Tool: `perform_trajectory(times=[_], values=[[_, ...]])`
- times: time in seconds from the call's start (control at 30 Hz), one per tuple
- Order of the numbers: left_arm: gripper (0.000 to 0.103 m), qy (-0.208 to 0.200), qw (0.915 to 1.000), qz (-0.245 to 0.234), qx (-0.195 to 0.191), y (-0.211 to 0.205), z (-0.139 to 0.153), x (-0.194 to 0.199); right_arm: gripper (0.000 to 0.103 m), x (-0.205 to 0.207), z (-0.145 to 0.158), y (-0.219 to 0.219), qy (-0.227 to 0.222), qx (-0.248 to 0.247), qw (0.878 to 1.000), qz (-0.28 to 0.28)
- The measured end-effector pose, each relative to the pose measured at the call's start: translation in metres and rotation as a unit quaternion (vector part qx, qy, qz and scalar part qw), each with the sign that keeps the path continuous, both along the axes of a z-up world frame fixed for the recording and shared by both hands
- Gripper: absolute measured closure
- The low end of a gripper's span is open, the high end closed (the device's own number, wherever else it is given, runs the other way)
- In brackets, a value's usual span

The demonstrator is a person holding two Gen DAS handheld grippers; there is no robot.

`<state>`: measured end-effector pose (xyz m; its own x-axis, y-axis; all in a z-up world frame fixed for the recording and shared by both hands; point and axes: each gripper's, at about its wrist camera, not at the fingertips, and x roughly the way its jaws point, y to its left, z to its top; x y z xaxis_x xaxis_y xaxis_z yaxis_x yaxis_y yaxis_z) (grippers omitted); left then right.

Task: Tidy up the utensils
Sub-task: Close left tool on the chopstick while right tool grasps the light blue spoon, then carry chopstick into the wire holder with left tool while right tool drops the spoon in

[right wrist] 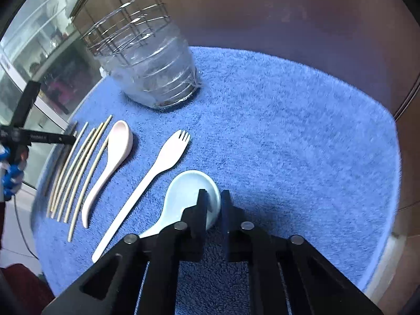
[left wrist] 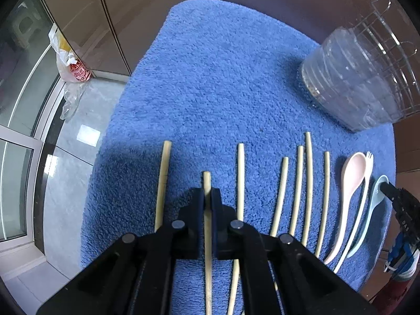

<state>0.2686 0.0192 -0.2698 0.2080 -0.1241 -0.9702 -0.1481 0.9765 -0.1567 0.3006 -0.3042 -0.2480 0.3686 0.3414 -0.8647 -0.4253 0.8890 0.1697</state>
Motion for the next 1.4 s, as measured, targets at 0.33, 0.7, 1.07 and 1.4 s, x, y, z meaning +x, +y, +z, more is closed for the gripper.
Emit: perform_trajectory(times=[0.33, 0.7, 1.07, 1.4], values=[[0.098, -0.096, 0.9952, 0.007, -0.014, 0.003, 0.052, -0.034, 0.097, -0.055, 0.049, 0.009, -0.099, -0.057, 0.993, -0.02], [0.098, -0.31, 0.9494, 0.017, -0.047, 0.009, 0.181, -0.066, 0.097, -0.107, 0.159, 0.047, -0.263, -0.104, 0.957, -0.058], [0.098, -0.465, 0.879, 0.022, -0.102, -0.028, 0.28, -0.012, 0.097, -0.059, 0.231, 0.099, -0.399, -0.12, 0.901, -0.119], [0.098, -0.534, 0.8405, 0.061, -0.068, -0.062, 0.244, 0.051, 0.097, -0.006, 0.195, 0.112, -0.434, -0.163, 0.875, -0.143]])
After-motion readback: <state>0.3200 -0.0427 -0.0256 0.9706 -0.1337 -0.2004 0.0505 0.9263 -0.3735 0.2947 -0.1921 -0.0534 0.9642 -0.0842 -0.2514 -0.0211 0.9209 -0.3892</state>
